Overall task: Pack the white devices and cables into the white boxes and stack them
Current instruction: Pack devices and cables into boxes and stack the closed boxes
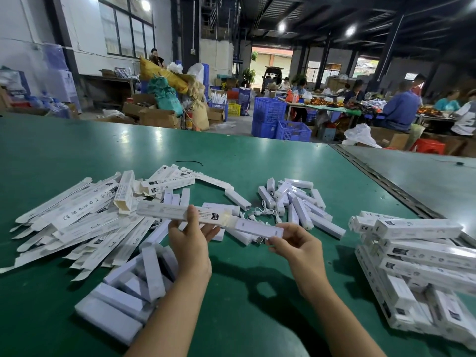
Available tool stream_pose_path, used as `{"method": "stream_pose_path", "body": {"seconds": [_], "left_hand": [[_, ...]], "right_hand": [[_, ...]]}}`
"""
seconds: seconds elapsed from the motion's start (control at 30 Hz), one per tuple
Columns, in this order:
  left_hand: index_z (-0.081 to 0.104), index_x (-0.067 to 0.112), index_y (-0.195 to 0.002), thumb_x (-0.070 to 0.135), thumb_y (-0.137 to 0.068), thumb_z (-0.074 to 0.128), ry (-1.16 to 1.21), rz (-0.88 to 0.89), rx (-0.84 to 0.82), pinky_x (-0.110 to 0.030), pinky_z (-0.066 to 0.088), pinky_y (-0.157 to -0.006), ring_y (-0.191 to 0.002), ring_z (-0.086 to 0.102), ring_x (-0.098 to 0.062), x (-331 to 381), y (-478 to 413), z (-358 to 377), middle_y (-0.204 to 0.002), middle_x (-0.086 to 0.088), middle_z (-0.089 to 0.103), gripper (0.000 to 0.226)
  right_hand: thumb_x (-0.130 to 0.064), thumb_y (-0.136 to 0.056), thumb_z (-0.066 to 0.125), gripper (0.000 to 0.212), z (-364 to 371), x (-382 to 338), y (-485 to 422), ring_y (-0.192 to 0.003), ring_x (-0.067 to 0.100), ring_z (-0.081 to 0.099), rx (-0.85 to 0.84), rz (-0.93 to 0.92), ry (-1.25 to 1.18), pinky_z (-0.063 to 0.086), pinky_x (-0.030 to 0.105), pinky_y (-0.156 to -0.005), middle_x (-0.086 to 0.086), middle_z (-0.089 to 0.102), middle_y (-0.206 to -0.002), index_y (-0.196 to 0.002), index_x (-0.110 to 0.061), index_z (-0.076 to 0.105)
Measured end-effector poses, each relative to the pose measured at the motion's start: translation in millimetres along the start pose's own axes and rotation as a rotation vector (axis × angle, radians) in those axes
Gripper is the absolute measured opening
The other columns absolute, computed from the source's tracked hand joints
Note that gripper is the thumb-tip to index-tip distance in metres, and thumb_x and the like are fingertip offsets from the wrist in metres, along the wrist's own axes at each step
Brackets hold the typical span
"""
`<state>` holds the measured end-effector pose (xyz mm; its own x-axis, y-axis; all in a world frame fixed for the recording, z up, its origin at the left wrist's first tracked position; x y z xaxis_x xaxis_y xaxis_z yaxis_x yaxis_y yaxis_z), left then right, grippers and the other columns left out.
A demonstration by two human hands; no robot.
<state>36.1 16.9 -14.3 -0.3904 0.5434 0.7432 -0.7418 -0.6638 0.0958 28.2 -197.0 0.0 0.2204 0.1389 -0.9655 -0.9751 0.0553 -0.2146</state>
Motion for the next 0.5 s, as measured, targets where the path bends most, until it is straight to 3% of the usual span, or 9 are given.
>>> {"method": "stream_pose_path", "body": {"seconds": [0.13,0.27,0.37,0.5], "left_hand": [[0.049,0.01,-0.117,0.025,-0.099,0.06,-0.013,0.004,-0.019,-0.024,0.057,-0.051,-0.061,0.073,-0.017,-0.7,0.9,2.4,-0.088,-0.006,0.071,0.026],[0.052,0.017,-0.115,0.025,-0.099,0.06,-0.058,0.031,-0.078,-0.025,0.058,-0.055,-0.068,0.075,-0.02,-3.0,5.9,5.1,-0.089,-0.004,0.074,0.02],[0.054,0.023,-0.108,0.025,-0.099,0.06,-0.055,0.037,-0.122,-0.025,0.058,-0.055,-0.071,0.075,-0.02,-5.5,10.5,7.9,-0.081,0.002,0.077,0.011],[0.054,0.027,-0.107,0.023,-0.099,0.059,-0.06,0.039,-0.166,-0.028,0.06,-0.06,-0.078,0.076,-0.024,-10.5,14.3,9.9,-0.087,0.001,0.078,0.01]], "right_hand": [[0.007,-0.079,0.073,0.024,1.2,1.5,-0.3,-0.075,0.016,0.07,-0.042,-0.006,0.017,0.057,0.022,-0.072,0.002,0.074,-0.077,-0.094,-0.011,0.073],[0.001,-0.079,0.075,0.029,6.6,5.8,0.4,-0.08,0.015,0.07,-0.099,0.022,0.028,0.057,0.024,-0.078,0.011,0.076,-0.086,-0.093,-0.025,0.078],[-0.001,-0.082,0.072,0.03,8.0,11.2,-1.2,-0.089,0.022,0.073,-0.095,0.077,-0.063,0.056,0.023,-0.081,0.013,0.076,-0.089,-0.103,-0.022,0.075],[0.001,-0.082,0.072,0.034,5.4,15.3,-4.4,-0.088,0.025,0.074,-0.026,0.104,-0.145,0.056,0.021,-0.079,0.006,0.077,-0.092,-0.109,-0.02,0.072]]}}
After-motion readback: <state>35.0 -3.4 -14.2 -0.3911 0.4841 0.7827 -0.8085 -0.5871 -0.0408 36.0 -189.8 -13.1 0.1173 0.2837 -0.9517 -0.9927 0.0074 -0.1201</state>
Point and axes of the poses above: each hand's wrist, its own y-axis away from the middle knuckle, its own z-axis out of the palm, x = y × z, the point moved 4 cm from there along -y, towards the middle knuckle
